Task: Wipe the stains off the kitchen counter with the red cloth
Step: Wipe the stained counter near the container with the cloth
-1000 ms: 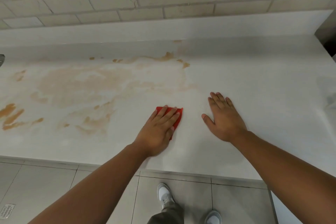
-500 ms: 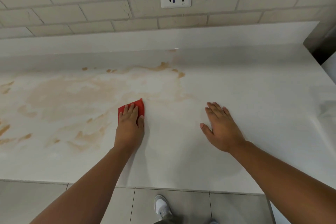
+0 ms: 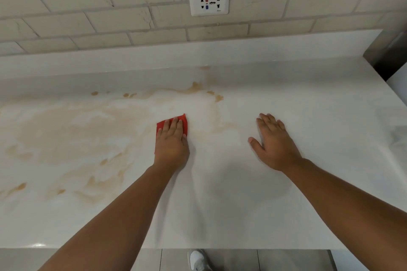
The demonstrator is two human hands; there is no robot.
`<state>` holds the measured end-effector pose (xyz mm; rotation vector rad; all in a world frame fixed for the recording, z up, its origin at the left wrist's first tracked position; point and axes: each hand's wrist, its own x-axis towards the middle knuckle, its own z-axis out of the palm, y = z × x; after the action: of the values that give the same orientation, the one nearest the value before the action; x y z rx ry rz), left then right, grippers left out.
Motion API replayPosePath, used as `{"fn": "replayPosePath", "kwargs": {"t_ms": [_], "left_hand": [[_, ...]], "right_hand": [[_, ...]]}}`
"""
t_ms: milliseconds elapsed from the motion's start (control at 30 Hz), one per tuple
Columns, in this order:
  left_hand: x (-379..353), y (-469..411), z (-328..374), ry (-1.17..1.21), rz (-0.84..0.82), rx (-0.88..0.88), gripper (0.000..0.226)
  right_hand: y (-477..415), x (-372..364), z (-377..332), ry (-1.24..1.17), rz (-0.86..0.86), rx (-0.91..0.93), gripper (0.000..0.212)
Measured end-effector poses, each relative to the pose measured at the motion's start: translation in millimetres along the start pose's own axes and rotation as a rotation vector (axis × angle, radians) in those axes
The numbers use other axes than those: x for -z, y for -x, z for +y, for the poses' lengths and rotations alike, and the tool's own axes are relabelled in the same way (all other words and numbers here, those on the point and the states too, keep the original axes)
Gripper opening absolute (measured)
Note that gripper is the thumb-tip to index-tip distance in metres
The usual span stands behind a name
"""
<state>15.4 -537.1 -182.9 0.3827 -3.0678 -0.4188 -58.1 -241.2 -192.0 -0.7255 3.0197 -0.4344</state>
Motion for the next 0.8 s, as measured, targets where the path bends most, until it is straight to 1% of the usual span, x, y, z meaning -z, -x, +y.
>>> {"fn": "replayPosePath", "kwargs": {"t_ms": [100, 167, 233, 300, 367, 400, 433, 533, 600, 667, 733, 800], "left_hand": [[-7, -7, 20, 0.002, -0.006, -0.116, 0.055], [-14, -3, 35, 0.008, -0.019, -0.248, 0.055], [-19, 7, 43, 0.011, -0.072, -0.405, 0.055], [-19, 19, 35, 0.031, -0.128, -0.554, 0.055], [-18, 26, 10, 0.055, -0.157, -0.65, 0.053], [-16, 26, -5, 0.047, -0.143, -0.664, 0.052], [-13, 24, -20, 0.032, -0.123, -0.64, 0.051], [-5, -6, -45, -0.001, -0.071, -0.444, 0.057], [-2, -31, -36, -0.015, -0.048, -0.316, 0.059], [-4, -49, -11, -0.016, -0.043, -0.251, 0.056], [-9, -59, 19, -0.018, -0.052, -0.277, 0.055], [-16, -59, 46, -0.018, -0.073, -0.363, 0.054]], "right_hand": [[3, -7, 2, 0.047, -0.019, 0.009, 0.079], [3, -8, 3, 0.059, -0.021, 0.006, 0.077], [3, -7, 4, 0.068, -0.025, 0.012, 0.076], [4, -7, 5, 0.07, -0.024, 0.016, 0.074], [5, -7, 6, 0.063, -0.023, 0.024, 0.072], [5, -7, 6, 0.058, -0.024, 0.026, 0.071], [5, -7, 5, 0.054, -0.023, 0.025, 0.071], [5, -5, 4, 0.042, -0.024, 0.023, 0.072], [5, -6, 4, 0.037, -0.025, 0.021, 0.072], [5, -7, 5, 0.033, -0.026, 0.019, 0.072], [5, -8, 6, 0.026, -0.02, 0.012, 0.073], [5, -7, 6, 0.015, -0.011, 0.014, 0.073]]}}
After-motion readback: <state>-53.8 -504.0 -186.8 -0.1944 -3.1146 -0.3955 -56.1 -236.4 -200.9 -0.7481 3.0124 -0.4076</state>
